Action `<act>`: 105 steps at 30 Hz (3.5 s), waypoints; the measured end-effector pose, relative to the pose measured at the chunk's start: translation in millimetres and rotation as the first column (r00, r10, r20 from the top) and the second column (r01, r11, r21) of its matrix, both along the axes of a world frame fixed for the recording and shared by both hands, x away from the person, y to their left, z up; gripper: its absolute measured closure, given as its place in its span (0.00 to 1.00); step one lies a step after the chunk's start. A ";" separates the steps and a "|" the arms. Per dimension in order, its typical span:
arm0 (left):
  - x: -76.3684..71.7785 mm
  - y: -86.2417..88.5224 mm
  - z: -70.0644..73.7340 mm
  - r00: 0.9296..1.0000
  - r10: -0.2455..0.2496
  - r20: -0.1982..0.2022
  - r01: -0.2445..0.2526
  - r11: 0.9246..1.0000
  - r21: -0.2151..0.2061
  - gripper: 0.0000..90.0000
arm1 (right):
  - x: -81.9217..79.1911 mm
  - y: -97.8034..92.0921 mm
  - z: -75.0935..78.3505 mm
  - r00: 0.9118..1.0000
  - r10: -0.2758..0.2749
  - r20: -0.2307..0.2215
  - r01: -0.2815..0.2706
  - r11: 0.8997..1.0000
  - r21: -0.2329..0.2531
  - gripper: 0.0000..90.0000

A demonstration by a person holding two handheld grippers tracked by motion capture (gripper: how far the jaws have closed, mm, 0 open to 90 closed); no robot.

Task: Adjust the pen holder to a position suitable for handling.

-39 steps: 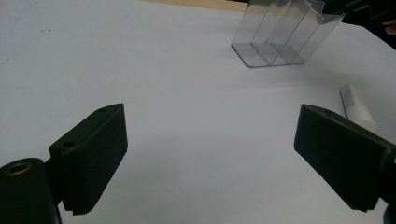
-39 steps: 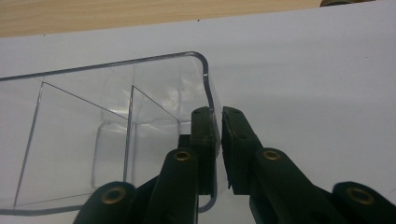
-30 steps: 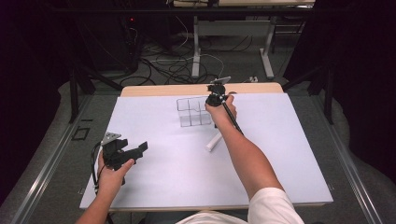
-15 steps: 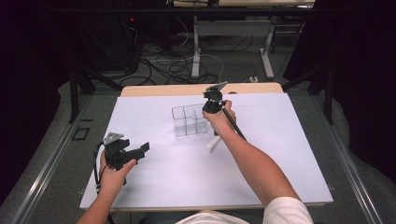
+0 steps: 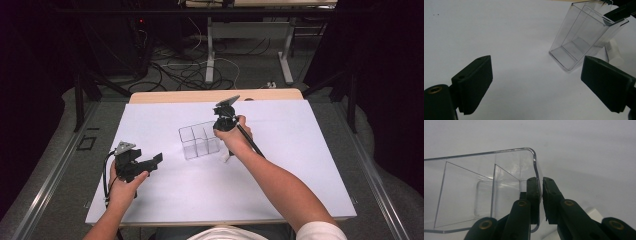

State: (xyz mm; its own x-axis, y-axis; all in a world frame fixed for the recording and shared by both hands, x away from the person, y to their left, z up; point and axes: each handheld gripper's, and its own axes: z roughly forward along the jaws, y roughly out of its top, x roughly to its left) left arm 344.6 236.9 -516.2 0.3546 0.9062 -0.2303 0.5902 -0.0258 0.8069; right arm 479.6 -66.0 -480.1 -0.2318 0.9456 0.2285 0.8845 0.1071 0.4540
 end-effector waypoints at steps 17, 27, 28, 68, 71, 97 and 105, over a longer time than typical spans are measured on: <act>0.4 -1.8 0.0 1.000 -0.004 -0.002 0.004 1.000 0.005 0.14 | -10.3 -3.4 -3.3 0.999 0.014 -0.049 -0.010 0.997 0.081 0.89; -0.2 -0.7 0.8 1.000 -0.012 -0.012 0.012 1.000 0.015 0.16 | -18.4 -19.0 -3.1 0.994 0.088 0.065 -0.097 0.984 0.148 0.75; -0.2 -0.6 0.7 1.000 -0.010 -0.011 0.011 1.000 0.015 0.16 | -19.9 -21.9 -2.2 0.990 0.105 0.090 -0.119 0.979 0.166 0.73; 0.2 1.8 0.5 1.000 -0.002 -0.009 0.003 1.000 0.018 0.17 | 15.0 -30.8 -24.8 0.945 0.247 0.216 -0.294 0.929 0.224 1.00; 0.2 1.8 0.2 1.000 -0.001 -0.012 0.002 1.000 0.018 0.17 | 11.6 -28.1 -23.0 0.942 0.264 0.208 -0.310 0.922 0.233 1.00; 1.0 1.6 -0.5 1.000 -0.009 -0.018 0.009 1.000 0.018 0.17 | 8.3 -37.6 -16.4 0.947 0.242 0.211 -0.286 0.935 0.209 0.83; 2.6 2.8 -1.6 1.000 -0.004 -0.016 0.004 1.000 0.017 0.17 | 7.1 -48.4 -8.0 0.912 0.280 0.301 -0.326 0.938 0.116 0.62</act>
